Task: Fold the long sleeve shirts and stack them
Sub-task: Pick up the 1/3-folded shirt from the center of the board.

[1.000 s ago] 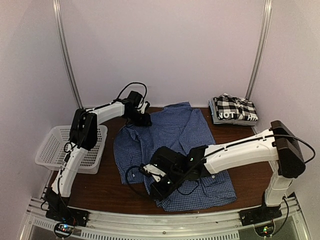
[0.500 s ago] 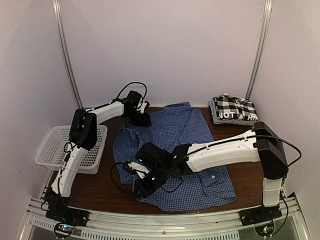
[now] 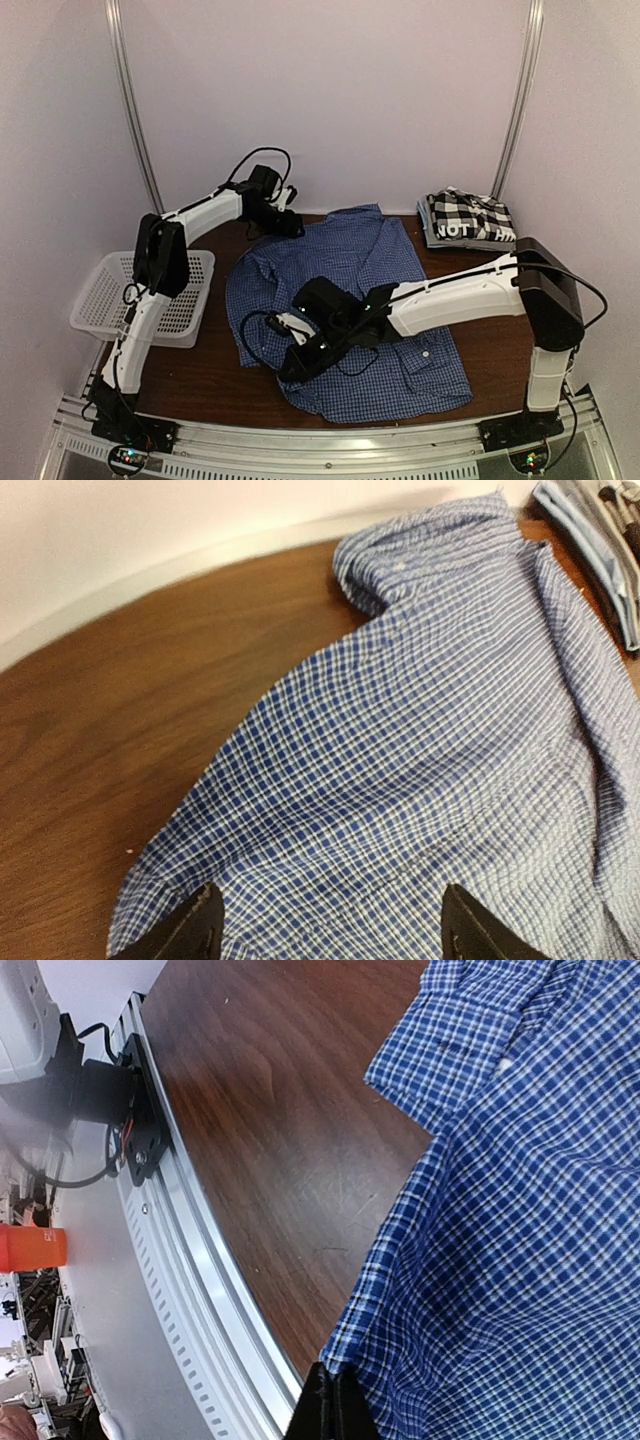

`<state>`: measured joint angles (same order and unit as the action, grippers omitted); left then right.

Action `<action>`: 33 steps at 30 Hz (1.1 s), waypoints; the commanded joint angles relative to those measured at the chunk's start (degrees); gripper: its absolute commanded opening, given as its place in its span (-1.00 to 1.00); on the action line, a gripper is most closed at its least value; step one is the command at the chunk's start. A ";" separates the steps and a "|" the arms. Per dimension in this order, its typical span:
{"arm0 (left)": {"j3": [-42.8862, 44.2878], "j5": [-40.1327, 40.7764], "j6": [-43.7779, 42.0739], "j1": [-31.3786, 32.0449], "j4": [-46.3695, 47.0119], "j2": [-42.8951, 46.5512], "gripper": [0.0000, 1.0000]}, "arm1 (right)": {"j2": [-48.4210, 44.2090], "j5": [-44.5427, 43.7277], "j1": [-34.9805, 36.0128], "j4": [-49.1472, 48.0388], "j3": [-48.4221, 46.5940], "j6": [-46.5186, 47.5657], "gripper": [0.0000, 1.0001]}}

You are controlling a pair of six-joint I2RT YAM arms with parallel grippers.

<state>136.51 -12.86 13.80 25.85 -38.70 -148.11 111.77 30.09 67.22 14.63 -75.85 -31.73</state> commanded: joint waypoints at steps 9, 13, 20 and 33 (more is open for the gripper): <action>-32.42 8.29 9.15 -0.56 3.23 35.76 0.37 | -7.78 1.45 -6.04 -12.18 10.81 -2.46 -1.00; -48.33 8.36 11.66 0.44 4.60 47.45 0.32 | -9.45 1.46 -7.86 -14.48 14.38 -3.62 -1.00; -67.44 11.97 18.17 7.05 3.17 60.99 0.30 | -11.86 -1.60 -10.76 -16.52 17.92 -4.89 -1.00; -85.31 15.62 32.94 18.78 4.88 65.41 0.27 | -13.81 -3.69 -12.55 -18.25 20.92 -6.40 -1.00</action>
<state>53.60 0.21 41.63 43.38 -35.81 -82.87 99.94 28.18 54.87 -1.78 -55.64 -37.78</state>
